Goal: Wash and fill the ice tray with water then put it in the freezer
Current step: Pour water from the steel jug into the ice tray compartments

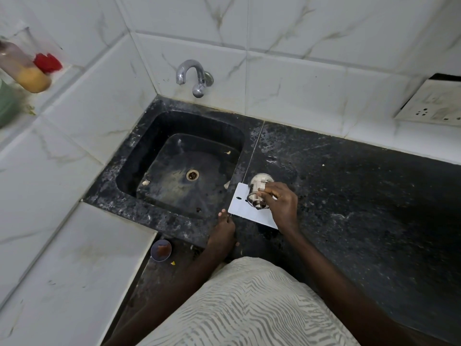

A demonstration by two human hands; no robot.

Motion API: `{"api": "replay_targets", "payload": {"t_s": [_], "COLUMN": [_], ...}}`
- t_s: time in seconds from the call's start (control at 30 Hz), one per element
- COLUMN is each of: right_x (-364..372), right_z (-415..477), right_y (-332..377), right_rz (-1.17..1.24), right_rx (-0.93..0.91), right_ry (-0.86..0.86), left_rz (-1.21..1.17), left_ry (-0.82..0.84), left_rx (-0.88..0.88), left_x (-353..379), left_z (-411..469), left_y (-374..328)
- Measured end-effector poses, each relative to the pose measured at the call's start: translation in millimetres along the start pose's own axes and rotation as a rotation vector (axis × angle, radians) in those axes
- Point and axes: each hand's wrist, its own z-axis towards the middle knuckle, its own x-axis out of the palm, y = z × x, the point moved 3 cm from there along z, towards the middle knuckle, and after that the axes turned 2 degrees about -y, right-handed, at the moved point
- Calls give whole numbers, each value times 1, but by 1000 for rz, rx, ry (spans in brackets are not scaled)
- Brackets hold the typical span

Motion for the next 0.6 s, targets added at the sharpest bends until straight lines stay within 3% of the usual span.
{"api": "replay_targets", "payload": {"t_s": [0.27,0.6], "right_x": [15,18], "right_z": [0,-1], "right_y": [6,1], "right_rz": [-128,-126], "right_rx": [-173,-170], "right_ry": [50,69], "left_rz": [21,44], "left_ry": [-9,-13], "left_rx": [-1,0], "left_x": [-1,-2], "left_z": [-1,-2], "left_y": [-1,-3]}}
